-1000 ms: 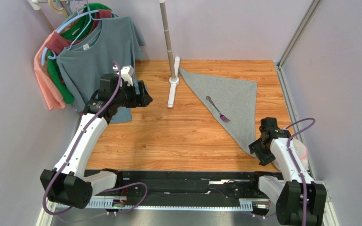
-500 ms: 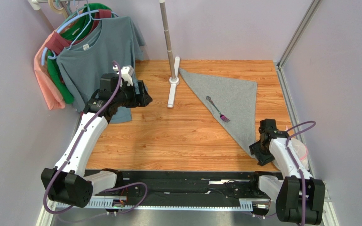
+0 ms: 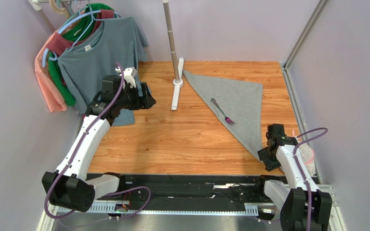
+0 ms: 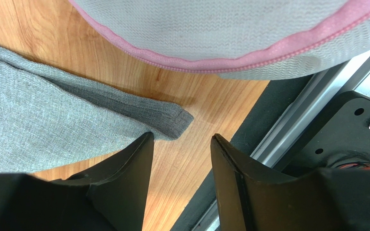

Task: Fold the napkin, place the utensils inside, and roll it up
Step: Fold the napkin

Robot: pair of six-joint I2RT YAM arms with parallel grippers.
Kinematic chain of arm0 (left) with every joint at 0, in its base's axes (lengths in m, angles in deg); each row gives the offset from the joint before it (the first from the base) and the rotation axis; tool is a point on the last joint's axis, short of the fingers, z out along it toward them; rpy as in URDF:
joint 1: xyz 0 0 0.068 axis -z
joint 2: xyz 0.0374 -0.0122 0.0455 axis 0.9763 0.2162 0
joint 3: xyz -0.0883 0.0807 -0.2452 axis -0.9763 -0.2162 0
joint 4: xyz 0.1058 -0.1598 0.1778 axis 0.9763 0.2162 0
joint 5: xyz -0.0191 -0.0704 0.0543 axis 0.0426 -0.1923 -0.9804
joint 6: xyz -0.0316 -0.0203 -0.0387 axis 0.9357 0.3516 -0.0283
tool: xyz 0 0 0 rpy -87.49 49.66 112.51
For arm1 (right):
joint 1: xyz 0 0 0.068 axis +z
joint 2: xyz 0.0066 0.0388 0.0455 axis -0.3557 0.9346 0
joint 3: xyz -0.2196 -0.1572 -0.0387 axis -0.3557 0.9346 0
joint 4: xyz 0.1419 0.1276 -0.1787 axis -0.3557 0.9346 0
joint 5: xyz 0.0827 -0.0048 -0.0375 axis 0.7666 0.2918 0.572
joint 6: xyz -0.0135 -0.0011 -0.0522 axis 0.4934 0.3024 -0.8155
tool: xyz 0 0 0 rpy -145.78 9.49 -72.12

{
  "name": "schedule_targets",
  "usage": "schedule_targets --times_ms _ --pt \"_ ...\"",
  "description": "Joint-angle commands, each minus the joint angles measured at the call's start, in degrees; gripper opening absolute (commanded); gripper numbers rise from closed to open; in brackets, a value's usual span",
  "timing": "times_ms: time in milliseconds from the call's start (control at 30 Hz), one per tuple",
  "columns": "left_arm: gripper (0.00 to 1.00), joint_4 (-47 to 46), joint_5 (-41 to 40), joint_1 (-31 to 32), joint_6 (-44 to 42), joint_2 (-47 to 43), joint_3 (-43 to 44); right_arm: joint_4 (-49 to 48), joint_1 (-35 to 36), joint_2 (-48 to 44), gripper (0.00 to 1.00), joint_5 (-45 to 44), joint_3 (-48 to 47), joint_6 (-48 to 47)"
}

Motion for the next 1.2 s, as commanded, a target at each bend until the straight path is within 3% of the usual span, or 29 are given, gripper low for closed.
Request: schedule_targets --times_ms 0,667,867,1167 --pt "0.88 -0.78 0.78 -0.39 0.71 -0.43 1.26 -2.56 -0.37 0.39 0.50 -0.86 0.90 1.09" --pt "0.88 -0.87 1.22 -0.39 0.53 -1.04 1.17 -9.41 -2.13 2.59 0.36 -1.74 4.69 -0.05" --pt "0.88 -1.48 2.62 -0.39 0.62 -1.22 1.00 -11.35 -2.04 2.85 0.26 -2.09 4.69 -0.93" --pt "0.88 -1.83 3.24 -0.39 0.71 -1.30 0.91 -11.79 -2.04 1.27 0.02 -1.65 3.11 -3.74"
